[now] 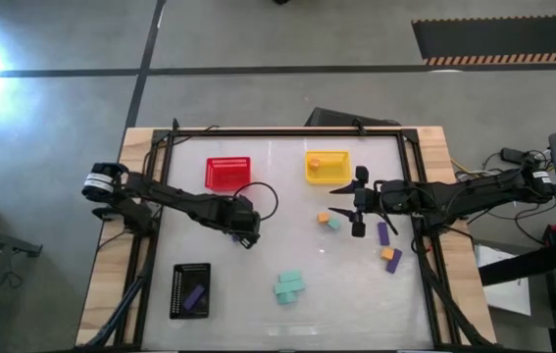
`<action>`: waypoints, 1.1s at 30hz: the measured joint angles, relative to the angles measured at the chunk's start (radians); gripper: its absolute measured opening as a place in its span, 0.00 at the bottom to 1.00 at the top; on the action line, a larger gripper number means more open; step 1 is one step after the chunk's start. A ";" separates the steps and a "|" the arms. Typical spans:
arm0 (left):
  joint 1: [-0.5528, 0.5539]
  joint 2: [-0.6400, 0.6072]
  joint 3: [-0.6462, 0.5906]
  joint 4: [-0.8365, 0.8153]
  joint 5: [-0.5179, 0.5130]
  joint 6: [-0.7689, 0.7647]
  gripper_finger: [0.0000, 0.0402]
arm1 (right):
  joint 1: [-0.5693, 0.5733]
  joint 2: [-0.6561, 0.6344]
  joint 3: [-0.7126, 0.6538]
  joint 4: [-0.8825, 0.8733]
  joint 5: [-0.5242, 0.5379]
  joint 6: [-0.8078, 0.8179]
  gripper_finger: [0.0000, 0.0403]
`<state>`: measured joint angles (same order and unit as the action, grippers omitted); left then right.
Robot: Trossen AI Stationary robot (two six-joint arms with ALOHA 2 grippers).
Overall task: Sort & place blocks by color
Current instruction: Put the yellow block into the yellow bin
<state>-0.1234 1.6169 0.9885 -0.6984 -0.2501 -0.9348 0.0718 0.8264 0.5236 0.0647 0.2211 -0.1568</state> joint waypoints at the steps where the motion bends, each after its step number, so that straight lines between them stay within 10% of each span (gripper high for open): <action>1: 0.000 0.000 0.000 0.001 -0.001 0.000 0.41 | 0.000 0.000 0.000 0.000 0.000 0.000 0.50; 33: -0.003 -0.001 -0.062 0.113 -0.075 0.000 0.25 | 0.000 0.000 0.000 0.000 0.000 0.008 0.50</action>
<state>-0.1261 1.6161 0.9268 -0.5854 -0.3256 -0.9352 0.0719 0.8265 0.5236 0.0647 0.2214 -0.1490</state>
